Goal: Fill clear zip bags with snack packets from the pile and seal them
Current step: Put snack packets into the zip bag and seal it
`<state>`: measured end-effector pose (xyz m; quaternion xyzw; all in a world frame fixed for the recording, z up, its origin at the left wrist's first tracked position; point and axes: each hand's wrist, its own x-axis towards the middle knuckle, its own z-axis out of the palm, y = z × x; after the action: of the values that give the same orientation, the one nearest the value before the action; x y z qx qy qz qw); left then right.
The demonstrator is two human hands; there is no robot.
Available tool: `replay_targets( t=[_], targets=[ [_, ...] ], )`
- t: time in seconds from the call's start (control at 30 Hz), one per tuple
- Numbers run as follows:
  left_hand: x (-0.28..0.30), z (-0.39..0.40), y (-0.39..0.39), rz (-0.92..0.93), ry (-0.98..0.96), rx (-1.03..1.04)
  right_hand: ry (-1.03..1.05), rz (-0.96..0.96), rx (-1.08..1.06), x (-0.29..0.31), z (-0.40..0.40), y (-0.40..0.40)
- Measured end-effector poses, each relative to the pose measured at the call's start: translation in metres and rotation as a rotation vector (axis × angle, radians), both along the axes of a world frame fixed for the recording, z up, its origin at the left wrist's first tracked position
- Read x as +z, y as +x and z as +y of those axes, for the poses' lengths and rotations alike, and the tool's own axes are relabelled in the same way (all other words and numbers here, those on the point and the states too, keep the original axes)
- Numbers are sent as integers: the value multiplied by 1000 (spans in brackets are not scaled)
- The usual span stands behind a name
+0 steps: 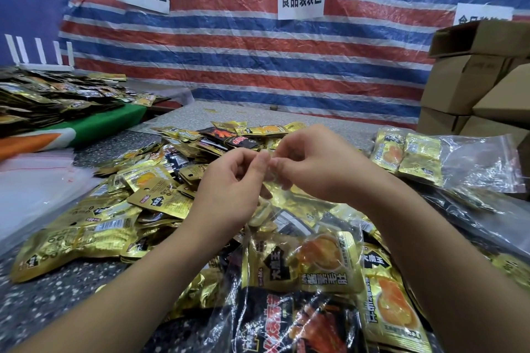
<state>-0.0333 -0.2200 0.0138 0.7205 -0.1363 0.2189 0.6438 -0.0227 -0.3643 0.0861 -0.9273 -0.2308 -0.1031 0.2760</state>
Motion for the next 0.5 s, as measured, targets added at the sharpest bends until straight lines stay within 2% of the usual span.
replay_targets(
  t=[0.5],
  targets=[
    [2, 0, -3, -42, 11, 35, 15, 39, 12, 2, -2, -2]
  ],
)
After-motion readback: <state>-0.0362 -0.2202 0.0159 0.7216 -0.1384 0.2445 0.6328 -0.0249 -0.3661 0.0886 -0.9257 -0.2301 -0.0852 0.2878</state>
